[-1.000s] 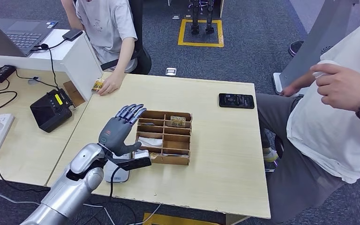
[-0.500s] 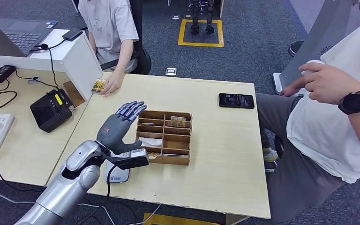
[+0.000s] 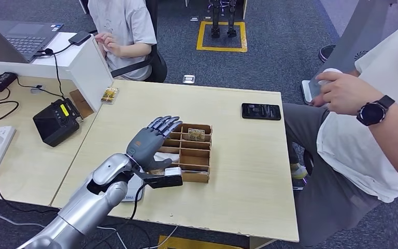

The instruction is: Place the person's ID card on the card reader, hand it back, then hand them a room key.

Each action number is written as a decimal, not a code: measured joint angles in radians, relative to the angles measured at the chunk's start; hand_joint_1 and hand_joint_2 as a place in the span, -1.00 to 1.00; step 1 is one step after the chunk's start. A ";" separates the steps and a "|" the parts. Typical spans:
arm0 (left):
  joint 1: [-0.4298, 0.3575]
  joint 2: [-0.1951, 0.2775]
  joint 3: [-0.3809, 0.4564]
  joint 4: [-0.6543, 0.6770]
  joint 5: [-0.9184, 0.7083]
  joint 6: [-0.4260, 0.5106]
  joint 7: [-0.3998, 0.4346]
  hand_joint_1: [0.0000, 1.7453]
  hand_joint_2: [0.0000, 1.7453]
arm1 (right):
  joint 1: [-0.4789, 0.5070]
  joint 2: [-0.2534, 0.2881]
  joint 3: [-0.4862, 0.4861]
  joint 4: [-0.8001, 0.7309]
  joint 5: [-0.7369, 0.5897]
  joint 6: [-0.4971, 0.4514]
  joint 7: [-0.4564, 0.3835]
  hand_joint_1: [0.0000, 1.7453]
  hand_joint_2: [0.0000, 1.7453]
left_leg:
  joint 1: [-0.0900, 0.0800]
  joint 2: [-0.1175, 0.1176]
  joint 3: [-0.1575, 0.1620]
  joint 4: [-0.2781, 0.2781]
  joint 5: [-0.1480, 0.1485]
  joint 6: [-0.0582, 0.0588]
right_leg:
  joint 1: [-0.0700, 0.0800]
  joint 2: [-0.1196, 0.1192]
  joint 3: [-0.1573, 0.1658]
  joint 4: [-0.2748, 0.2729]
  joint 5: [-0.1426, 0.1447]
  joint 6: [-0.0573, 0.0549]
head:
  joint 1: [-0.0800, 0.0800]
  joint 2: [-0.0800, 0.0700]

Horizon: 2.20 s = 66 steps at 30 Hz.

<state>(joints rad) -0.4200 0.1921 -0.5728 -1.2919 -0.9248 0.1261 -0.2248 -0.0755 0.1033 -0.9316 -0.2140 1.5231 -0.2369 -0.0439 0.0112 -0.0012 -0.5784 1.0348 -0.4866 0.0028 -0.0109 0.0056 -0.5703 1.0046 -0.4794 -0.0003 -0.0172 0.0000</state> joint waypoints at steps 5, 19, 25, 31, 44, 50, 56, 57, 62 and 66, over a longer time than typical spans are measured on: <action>-0.036 -0.027 -0.009 0.067 0.007 0.010 0.011 -1.00 1.00 | -0.001 0.000 0.000 0.000 0.013 0.000 0.000 -1.00 1.00 | 0.000 0.000 0.000 0.000 0.000 0.000 | 0.000 0.000 0.000 0.000 0.000 0.000 | 0.000 0.000; -0.059 -0.057 -0.009 0.137 0.008 0.045 0.028 -1.00 1.00 | -0.001 0.000 0.000 0.001 0.017 0.000 0.000 -1.00 1.00 | 0.000 0.000 0.000 0.000 0.000 0.000 | 0.000 0.000 0.000 0.000 0.000 0.000 | 0.000 0.000; -0.061 -0.059 -0.009 0.154 0.004 0.060 0.033 -1.00 1.00 | -0.001 0.000 0.000 0.002 0.017 0.000 0.000 -1.00 1.00 | 0.000 0.000 0.000 0.000 0.000 0.000 | 0.000 0.000 0.000 0.000 0.000 0.000 | 0.000 0.000; -0.061 -0.059 -0.009 0.163 -0.012 0.077 0.039 -1.00 1.00 | -0.001 0.000 0.000 0.002 0.018 0.000 0.000 -1.00 1.00 | 0.000 0.000 0.000 0.000 0.000 0.000 | 0.000 0.000 0.000 0.000 0.000 0.000 | 0.000 0.000; -0.070 -0.052 -0.009 0.165 -0.115 0.133 0.081 -1.00 1.00 | 0.000 0.000 0.000 0.002 0.018 0.000 0.001 -1.00 1.00 | 0.000 0.000 0.000 0.000 0.000 0.000 | 0.000 0.000 0.000 0.000 0.000 0.000 | 0.000 0.000; -0.070 -0.045 -0.007 0.165 -0.122 0.136 0.086 -1.00 1.00 | 0.000 0.000 0.000 0.002 0.018 0.000 0.003 -1.00 1.00 | 0.000 0.000 0.000 0.000 0.000 0.000 | 0.000 0.000 0.000 0.000 0.000 0.000 | 0.000 0.000; -0.070 -0.043 -0.001 0.165 -0.126 0.135 0.086 -1.00 1.00 | 0.000 0.000 0.000 0.002 0.018 0.000 0.003 -1.00 1.00 | 0.000 0.000 0.000 0.000 0.000 0.000 | 0.000 0.000 0.000 0.000 0.000 0.000 | 0.000 0.000; -0.070 -0.043 -0.001 0.165 -0.129 0.135 0.086 -1.00 1.00 | 0.000 0.000 0.000 0.002 0.018 0.000 0.003 -1.00 1.00 | 0.000 0.000 0.000 0.000 0.000 0.000 | 0.000 0.000 0.000 0.000 0.000 0.000 | 0.000 0.000; -0.070 -0.042 0.000 0.175 -0.154 0.135 0.087 -1.00 1.00 | 0.000 0.000 0.000 0.002 0.019 0.000 0.001 -1.00 1.00 | 0.000 0.000 0.000 0.000 0.000 0.000 | 0.000 0.000 0.000 0.000 0.000 0.000 | 0.000 0.000; -0.070 -0.041 0.000 0.188 -0.160 0.134 0.087 -1.00 1.00 | 0.000 0.000 0.000 0.002 0.020 -0.001 -0.001 -1.00 1.00 | 0.000 0.000 0.000 0.000 0.000 0.000 | 0.000 0.000 0.000 0.000 0.000 0.000 | 0.000 0.000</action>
<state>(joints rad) -0.4904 0.1514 -0.5730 -1.1040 -1.0846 0.2602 -0.1377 -0.0754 0.1038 -0.9312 -0.2117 1.5428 -0.2379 -0.0448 0.0113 -0.0011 -0.5786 1.0346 -0.4865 0.0027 -0.0107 0.0056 -0.5702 1.0048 -0.4795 -0.0003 -0.0171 0.0000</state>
